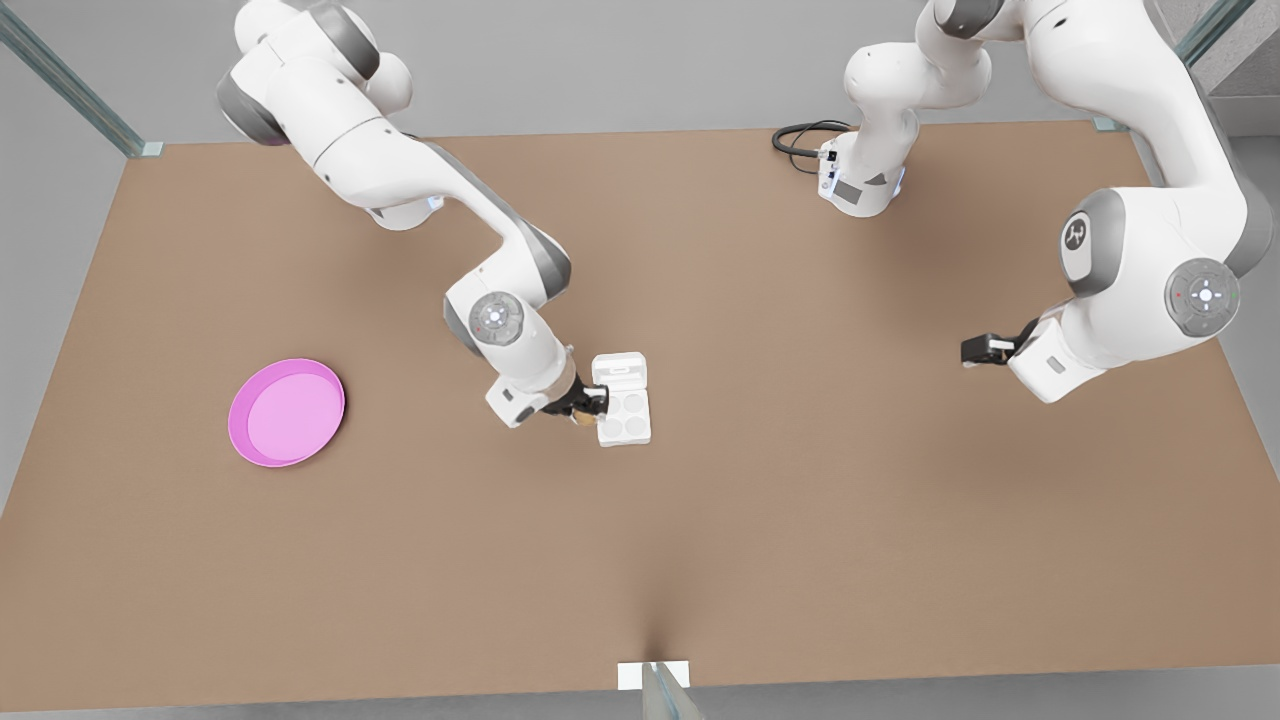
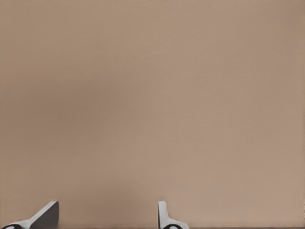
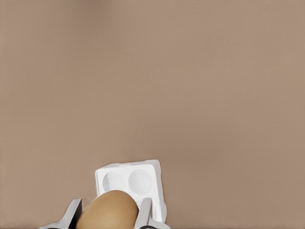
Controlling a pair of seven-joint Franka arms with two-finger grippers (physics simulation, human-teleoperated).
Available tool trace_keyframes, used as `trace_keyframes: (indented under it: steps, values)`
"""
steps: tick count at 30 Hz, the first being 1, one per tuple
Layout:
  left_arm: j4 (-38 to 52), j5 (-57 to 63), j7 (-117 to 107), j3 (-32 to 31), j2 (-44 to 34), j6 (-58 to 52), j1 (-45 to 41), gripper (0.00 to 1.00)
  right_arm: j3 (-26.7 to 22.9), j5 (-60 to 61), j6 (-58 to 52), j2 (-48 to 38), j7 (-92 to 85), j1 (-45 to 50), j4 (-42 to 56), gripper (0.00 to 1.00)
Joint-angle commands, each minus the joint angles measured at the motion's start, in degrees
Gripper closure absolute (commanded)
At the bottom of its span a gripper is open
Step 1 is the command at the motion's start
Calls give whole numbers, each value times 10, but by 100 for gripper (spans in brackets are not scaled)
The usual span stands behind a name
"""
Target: Pack egg into the box and close the box lid
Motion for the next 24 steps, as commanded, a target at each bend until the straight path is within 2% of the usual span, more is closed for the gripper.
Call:
trace_keyframes:
  steps: [1,10,12,16,24]
  values:
    - [-1,-1,0,0,1,0,0,0,0,48,17,4,-33,1,2,79]
    - [-2,0,1,-3,13,-1,0,0,-3,42,17,76,-47,72,51,79]
    - [-2,0,1,-3,17,0,-1,0,-34,36,18,118,-43,117,102,79]
    - [-2,0,1,-3,18,0,0,0,-54,41,107,176,-46,148,122,79]
    - [0,0,2,-2,17,-1,0,0,-49,42,101,171,-41,157,138,79]
